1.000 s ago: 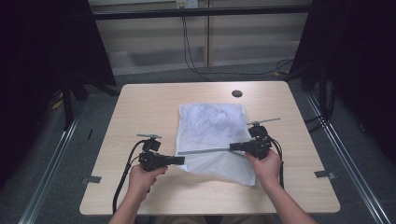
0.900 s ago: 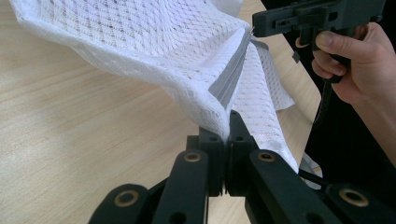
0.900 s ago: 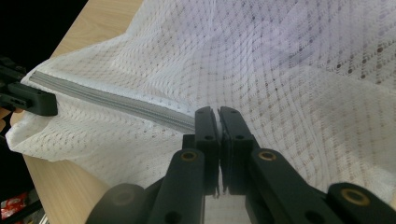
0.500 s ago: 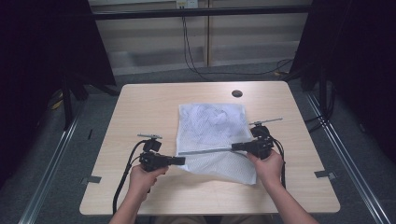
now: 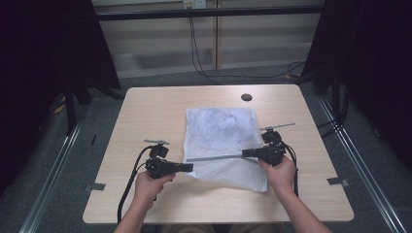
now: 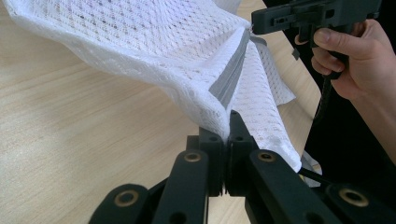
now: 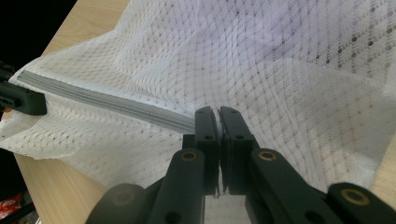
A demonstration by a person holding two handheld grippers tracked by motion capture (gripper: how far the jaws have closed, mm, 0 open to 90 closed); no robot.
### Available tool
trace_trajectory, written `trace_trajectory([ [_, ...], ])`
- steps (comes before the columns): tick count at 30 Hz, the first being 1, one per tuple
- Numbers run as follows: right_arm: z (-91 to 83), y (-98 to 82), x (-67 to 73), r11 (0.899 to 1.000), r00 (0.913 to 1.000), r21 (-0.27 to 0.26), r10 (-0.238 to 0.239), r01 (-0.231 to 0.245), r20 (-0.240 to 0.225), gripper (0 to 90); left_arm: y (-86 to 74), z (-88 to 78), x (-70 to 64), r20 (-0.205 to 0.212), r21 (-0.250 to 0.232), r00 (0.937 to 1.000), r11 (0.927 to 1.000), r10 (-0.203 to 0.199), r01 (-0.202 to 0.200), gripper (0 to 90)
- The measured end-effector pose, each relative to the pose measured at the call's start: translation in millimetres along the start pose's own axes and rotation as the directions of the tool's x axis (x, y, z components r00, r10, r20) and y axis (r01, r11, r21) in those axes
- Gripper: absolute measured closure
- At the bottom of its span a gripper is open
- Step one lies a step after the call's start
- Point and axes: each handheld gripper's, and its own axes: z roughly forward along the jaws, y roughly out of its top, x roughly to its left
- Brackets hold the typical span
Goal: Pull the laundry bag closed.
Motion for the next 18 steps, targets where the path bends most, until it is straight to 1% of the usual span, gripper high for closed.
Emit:
trace_trajectory([
  [2, 0.2, 0.2, 0.0, 1.000, 1.0000, 0.000, 0.003, -0.003, 0.002, 86.8, 0.0, 0.4, -0.5, 0.002, 0.001, 1.0000, 1.0000, -0.005, 0.005, 88.9],
  [8, -0.1, 0.6, 0.2, 1.000, 0.9999, 0.000, -0.004, 0.004, 0.015, 86.9, 0.6, 0.5, -0.9, 0.003, 0.001, 1.0000, 1.0000, 0.004, -0.004, 88.9],
  [10, -0.4, 0.6, -0.1, 1.000, 0.9998, 0.000, -0.001, 0.001, 0.018, 86.9, 0.3, 0.3, -1.5, 0.007, 0.001, 1.0000, 1.0000, -0.005, 0.005, 88.9],
  [11, -0.5, 0.6, -0.5, 1.000, 0.9998, 0.003, -0.001, 0.001, 0.021, 86.9, 0.3, 0.2, -1.3, 0.007, 0.003, 1.0000, 1.0000, -0.004, 0.004, 88.9],
  [12, -0.6, 0.4, -1.1, 1.000, 0.9998, 0.001, 0.003, -0.003, 0.017, 86.9, 0.4, 0.2, -0.7, 0.001, 0.005, 1.0000, 1.0000, 0.006, -0.006, 89.0],
  [18, -1.0, 0.8, -1.1, 1.000, 0.9998, 0.005, 0.004, -0.004, 0.021, 86.9, 0.5, 0.5, -1.0, 0.001, 0.005, 1.0000, 1.0000, 0.008, -0.008, 89.0],
])
